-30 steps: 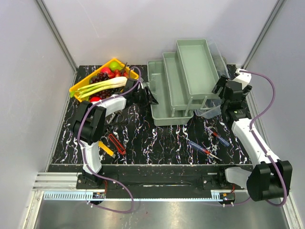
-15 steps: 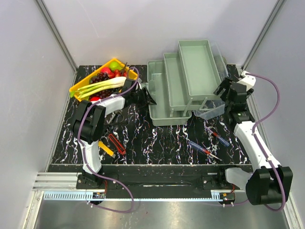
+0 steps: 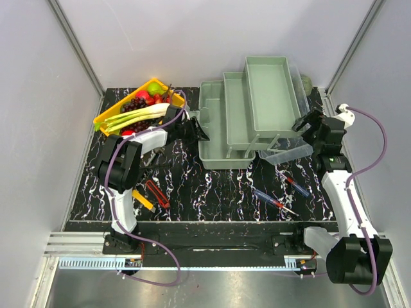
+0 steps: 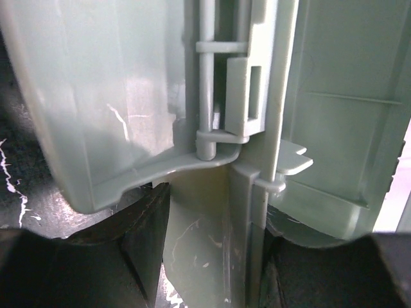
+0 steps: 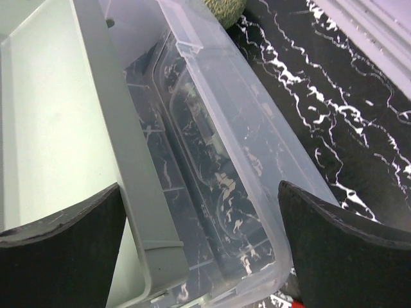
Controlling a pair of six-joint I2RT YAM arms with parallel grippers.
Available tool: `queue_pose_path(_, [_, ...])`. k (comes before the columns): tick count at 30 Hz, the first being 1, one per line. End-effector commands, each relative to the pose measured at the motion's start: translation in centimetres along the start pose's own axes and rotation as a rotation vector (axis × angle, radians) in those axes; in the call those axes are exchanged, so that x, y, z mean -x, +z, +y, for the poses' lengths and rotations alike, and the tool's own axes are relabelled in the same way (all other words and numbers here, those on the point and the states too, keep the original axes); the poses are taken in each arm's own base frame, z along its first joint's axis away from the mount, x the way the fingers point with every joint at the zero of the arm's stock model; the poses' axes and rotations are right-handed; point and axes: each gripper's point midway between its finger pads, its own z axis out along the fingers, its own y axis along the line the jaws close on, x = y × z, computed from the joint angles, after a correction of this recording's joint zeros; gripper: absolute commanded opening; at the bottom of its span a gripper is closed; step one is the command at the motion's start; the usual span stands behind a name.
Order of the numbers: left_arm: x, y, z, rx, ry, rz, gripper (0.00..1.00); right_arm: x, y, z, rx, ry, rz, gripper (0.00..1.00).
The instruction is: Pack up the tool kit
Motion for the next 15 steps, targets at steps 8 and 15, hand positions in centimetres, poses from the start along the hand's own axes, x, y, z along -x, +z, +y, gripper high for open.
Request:
queue_pose_path(8, [-1.2, 0.4, 3.2, 0.08, -0.043, 0.046, 0.5, -4.9, -3.0, -3.5, -0.155, 0.012, 0.247, 0.99])
queue_pose_path(15, [-1.1, 0.4, 3.2, 0.078, -0.046, 0.046, 0.52, -4.9, -3.7, -3.7, -0.133, -0.075, 0.277, 0.99])
